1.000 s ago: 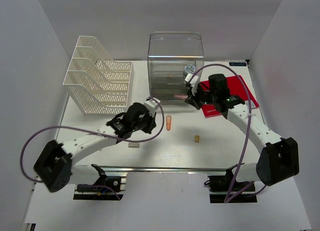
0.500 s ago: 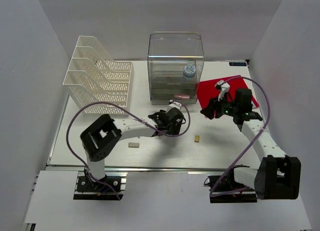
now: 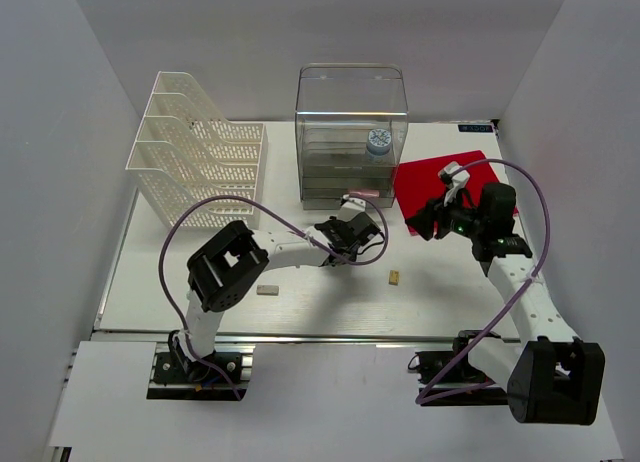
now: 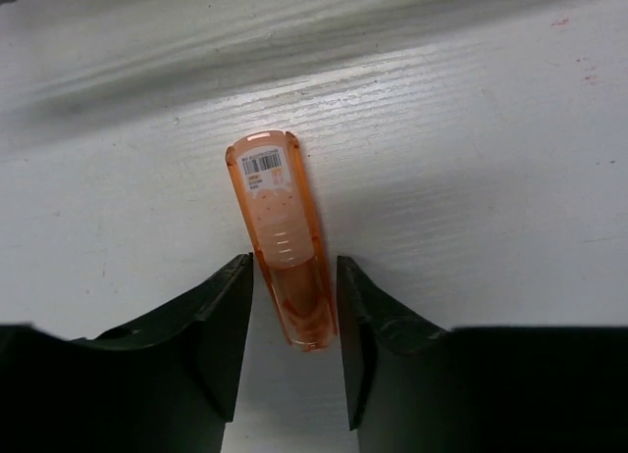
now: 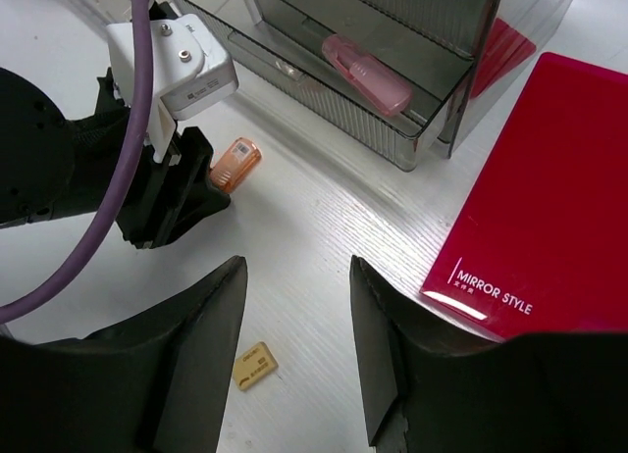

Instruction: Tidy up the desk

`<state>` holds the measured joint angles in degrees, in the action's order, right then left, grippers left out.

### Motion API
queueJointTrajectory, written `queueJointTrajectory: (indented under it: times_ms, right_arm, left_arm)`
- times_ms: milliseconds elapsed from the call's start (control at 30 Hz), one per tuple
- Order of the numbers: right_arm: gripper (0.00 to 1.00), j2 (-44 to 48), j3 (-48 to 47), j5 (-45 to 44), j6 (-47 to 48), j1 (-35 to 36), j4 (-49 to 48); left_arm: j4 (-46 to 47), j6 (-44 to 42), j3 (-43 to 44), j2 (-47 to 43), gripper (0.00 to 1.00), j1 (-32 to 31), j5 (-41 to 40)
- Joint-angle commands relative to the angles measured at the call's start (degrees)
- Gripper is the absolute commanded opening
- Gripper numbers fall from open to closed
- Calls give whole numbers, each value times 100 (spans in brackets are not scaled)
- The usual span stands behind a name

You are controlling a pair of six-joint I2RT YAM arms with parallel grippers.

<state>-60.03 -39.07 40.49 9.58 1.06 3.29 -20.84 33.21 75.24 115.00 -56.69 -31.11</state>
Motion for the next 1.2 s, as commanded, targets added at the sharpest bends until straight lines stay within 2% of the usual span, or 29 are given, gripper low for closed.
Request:
queueJointTrajectory:
  times_ms: [0,100,167,300,400,433,467,500,600,700,833,933,1000,1167]
  right_arm:
    - [52,106,48,20,70,-44,-259]
    - [51,114,57,55,87,-45,-259]
    - [50,114,66,73,122,-210,-259]
    - [49,132,40,143,377,-238,-206]
    - [43,123,-13,318,544,-255,-66]
    - [41,132,-22,337,553,-264,-48]
    - [41,132,-22,372,553,-256,-48]
    - [41,158,-13,372,571,-255,-48]
    - [40,185,4,363,597,-256,-48]
    - [40,228,13,346,632,-264,-30]
    - [40,316,31,310,659,-290,-56]
    - [41,343,49,284,650,-326,-91]
    - [41,334,49,275,650,-317,-74]
    - [42,378,57,284,650,-326,-92]
  left_arm:
    - [-184,133,-176,-4,48,96,-79]
    - [-26,142,-404,-118,36,96,26]
    - [-69,89,-440,-171,22,44,9]
    - [140,-375,-597,-836,6,-18,262]
    - [676,-1569,-809,-1556,2,104,1437]
    - [652,-1842,-757,-1673,3,105,1842]
    - [564,-2462,-678,-1752,2,157,2342]
    - [311,-2851,-573,-1805,1,158,2460]
    - [-330,-3881,-2,-1709,0,236,2408]
    - [-535,-5006,403,-1533,0,307,2277]
    - [17,-6577,334,-1638,0,500,2215]
    - [615,-7378,193,-1621,0,658,2040]
    - [958,-7557,315,-1455,0,755,1829]
    - [1337,-7856,553,-1051,0,1010,1916]
